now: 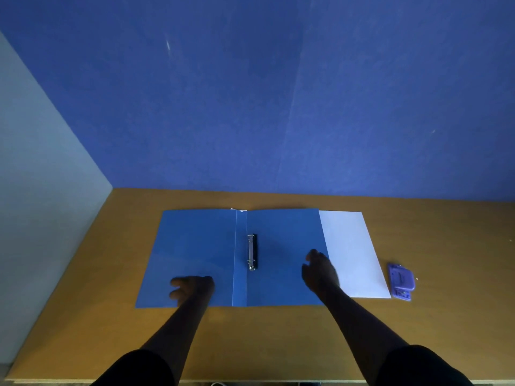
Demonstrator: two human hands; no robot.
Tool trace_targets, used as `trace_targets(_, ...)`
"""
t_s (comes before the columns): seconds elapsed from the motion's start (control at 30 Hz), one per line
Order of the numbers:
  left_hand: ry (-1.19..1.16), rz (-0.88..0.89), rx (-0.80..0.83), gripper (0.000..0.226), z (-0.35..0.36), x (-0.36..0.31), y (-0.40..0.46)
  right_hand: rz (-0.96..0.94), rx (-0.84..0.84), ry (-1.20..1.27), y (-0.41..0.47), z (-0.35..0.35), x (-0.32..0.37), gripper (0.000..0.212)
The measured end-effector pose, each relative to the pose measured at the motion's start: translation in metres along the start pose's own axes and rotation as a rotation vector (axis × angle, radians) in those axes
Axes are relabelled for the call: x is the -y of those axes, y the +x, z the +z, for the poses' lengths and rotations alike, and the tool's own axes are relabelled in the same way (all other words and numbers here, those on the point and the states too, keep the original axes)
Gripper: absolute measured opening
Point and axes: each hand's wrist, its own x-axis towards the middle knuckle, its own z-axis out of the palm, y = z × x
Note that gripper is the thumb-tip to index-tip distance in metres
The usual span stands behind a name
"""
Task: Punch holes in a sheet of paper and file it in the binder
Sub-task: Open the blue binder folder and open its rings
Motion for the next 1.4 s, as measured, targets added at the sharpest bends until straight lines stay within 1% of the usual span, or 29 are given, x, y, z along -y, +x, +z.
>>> trace_targets(0.03, 0.111, 0.161, 0.001, 0.049, 0.007, -0.002, -0.002, -0.043, 0.044, 0.036, 0.002, 0.002, 0.011, 0.025)
trace_targets(0.1, 0.356, 0.520, 0.159, 0.030, 0.020, -0.002, -0.004, -0.130, 0.127, 0.082, 0.003, 0.009, 0.034, 0.024)
trace_targets(0.13, 0.425, 0.649, 0.228, 0.027, 0.026, -0.002, -0.004, -0.170, 0.167, 0.099, 0.004, 0.013, 0.044, 0.025)
trace_targets(0.17, 0.467, 0.733, 0.290, 0.028, 0.029, -0.002, -0.004, -0.201, 0.201, 0.113, 0.004, 0.018, 0.054, 0.026)
trace_targets(0.2, 0.486, 0.793, 0.335, 0.029, 0.036, -0.003, -0.004, -0.226, 0.230, 0.113, 0.005, 0.022, 0.062, 0.028)
trace_targets(0.3, 0.547, 0.897, 0.416, 0.034, 0.052, -0.010, -0.009, -0.275, 0.292, 0.083, 0.008, 0.037, 0.080, 0.033)
trace_targets(0.4, 0.629, 0.972, 0.425, 0.030, 0.065, -0.015, -0.008, -0.267, 0.312, 0.047, 0.013, 0.048, 0.087, 0.030)
trace_targets(0.53, 0.706, 1.013, 0.431, 0.020, 0.075, -0.020, 0.002, -0.227, 0.309, 0.007, 0.020, 0.056, 0.087, 0.021)
trace_targets(0.63, 0.672, 0.992, 0.435, 0.023, 0.078, -0.022, 0.010, -0.205, 0.274, -0.012, 0.027, 0.061, 0.088, 0.017)
trace_targets(0.8, 0.702, 1.011, 0.441, 0.021, 0.082, -0.022, 0.015, -0.146, 0.274, 0.099, 0.033, 0.068, 0.098, 0.017)
trace_targets(0.93, 0.628, 0.945, 0.455, 0.020, 0.083, -0.021, 0.017, 0.007, 0.217, 0.232, 0.040, 0.070, 0.100, 0.020)
trace_targets(1.0, 0.617, 0.941, 0.471, 0.019, 0.083, -0.021, 0.017, 0.034, 0.238, 0.250, 0.047, 0.069, 0.101, 0.019)
trace_targets(1.07, 0.626, 0.942, 0.486, 0.018, 0.082, -0.022, 0.017, 0.059, 0.261, 0.262, 0.052, 0.069, 0.102, 0.024)
trace_targets(1.17, 0.608, 0.934, 0.506, 0.017, 0.082, -0.023, 0.016, 0.068, 0.223, 0.265, 0.055, 0.070, 0.105, 0.043)
trace_targets(1.23, 0.578, 0.911, 0.502, 0.014, 0.081, -0.021, 0.017, 0.087, 0.192, 0.279, 0.054, 0.072, 0.107, 0.047)
trace_targets(1.33, 0.519, 0.879, 0.506, 0.011, 0.080, -0.020, 0.018, 0.104, 0.155, 0.277, 0.052, 0.076, 0.105, 0.036)
trace_targets(1.4, 0.499, 0.863, 0.516, 0.011, 0.079, -0.021, 0.017, 0.127, 0.152, 0.334, 0.053, 0.078, 0.104, 0.031)
